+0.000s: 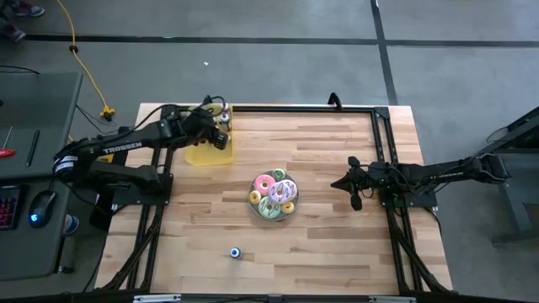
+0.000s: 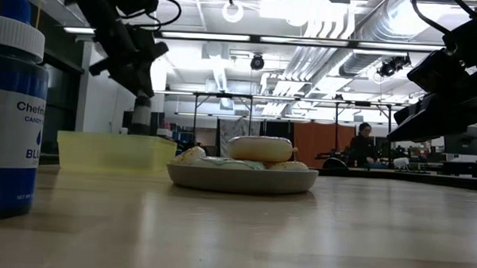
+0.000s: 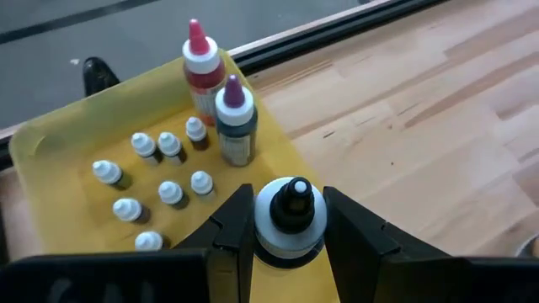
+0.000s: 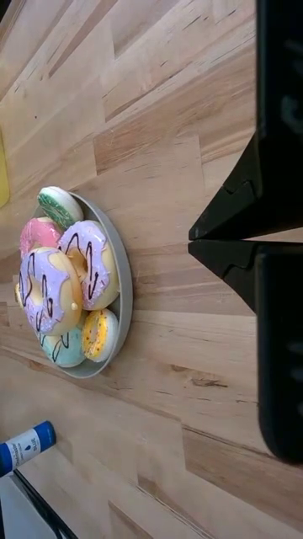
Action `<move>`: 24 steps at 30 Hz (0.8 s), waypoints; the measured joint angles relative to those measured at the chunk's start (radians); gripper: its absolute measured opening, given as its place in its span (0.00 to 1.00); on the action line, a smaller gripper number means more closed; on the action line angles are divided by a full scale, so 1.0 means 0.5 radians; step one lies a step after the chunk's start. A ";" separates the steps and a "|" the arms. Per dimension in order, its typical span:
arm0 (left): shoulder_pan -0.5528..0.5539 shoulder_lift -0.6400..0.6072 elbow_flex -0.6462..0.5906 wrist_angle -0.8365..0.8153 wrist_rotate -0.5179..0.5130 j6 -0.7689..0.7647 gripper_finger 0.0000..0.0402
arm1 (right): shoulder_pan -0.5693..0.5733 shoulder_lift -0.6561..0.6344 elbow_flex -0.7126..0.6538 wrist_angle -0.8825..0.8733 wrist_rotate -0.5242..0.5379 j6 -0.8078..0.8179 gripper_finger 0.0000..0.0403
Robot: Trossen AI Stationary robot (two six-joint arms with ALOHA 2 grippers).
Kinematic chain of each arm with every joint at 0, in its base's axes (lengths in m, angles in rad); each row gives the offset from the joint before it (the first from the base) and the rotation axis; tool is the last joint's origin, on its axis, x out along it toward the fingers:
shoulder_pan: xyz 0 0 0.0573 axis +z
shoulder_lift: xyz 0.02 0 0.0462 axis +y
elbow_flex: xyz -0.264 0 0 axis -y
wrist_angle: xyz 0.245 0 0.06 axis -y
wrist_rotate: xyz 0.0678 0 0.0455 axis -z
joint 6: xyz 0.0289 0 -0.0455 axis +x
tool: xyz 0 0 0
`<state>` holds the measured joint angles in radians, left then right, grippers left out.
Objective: Pick & Place food coloring
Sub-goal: Put the large black food coloring bottle into the yellow bin
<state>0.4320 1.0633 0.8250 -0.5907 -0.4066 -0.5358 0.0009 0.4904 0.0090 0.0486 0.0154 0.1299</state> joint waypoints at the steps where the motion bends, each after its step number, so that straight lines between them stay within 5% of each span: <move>1: 0.000 0.000 -0.032 0.044 0.003 0.021 0.25 | -0.001 0.000 0.001 0.000 0.000 0.000 0.00; 12: -0.123 0.002 -0.409 0.512 0.005 0.158 0.25 | -0.001 0.000 0.001 0.000 -0.001 0.000 0.00; 24: -0.132 0.133 -0.536 0.753 -0.017 0.237 0.25 | 0.000 0.001 0.001 0.000 0.000 0.000 0.00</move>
<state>0.3660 1.1298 0.5571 -0.2142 -0.4149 -0.4172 0.0010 0.4908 0.0093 0.0486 0.0154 0.1299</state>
